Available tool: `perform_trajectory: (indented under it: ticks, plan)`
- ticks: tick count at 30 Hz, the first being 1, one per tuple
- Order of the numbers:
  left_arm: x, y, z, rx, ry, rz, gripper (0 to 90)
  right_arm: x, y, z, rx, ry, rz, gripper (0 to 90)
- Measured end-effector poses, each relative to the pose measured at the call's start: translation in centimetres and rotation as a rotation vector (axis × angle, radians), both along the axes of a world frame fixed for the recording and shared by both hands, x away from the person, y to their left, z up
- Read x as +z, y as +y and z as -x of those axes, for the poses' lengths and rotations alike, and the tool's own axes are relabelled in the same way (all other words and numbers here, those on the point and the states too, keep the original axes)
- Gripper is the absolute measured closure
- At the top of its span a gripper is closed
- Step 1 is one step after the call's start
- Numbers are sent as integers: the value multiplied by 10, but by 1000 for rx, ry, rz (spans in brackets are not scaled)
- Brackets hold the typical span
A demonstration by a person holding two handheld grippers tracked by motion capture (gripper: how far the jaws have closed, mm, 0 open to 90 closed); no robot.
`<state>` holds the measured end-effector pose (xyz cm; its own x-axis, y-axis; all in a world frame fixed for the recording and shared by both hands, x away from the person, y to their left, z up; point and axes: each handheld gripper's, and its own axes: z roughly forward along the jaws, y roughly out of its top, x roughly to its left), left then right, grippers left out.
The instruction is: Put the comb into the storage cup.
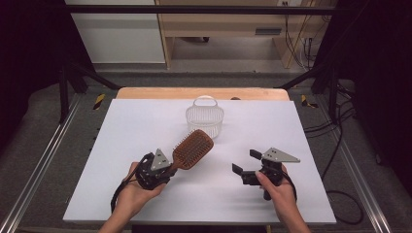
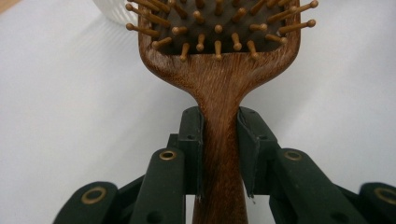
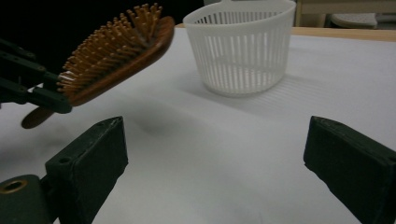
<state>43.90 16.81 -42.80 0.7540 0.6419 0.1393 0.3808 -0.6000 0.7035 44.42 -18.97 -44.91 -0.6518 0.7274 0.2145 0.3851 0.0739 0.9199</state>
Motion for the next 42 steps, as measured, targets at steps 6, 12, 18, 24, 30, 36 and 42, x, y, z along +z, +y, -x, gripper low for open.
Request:
perform_trajectory:
  ticks: [6,12,18,24,30,36,42]
  plan:
    - [-2,-7,0,-13,-26,17,726,2,15,-2,57,27,-19,66]
    - [-4,-16,2,-30,-58,44,726,2,30,-5,103,56,-49,69]
    - [-3,-21,4,-44,-77,56,726,4,44,-8,139,68,-83,80]
    - [0,-21,7,-41,-101,78,726,11,60,-12,168,76,-136,97]
    - [4,-23,11,-41,-135,96,726,20,73,-18,193,76,-188,137]
    - [5,-23,13,-40,-147,110,726,28,81,-19,210,67,-194,163]
    - [6,-22,14,-40,-156,114,726,30,83,-21,211,69,-203,186]
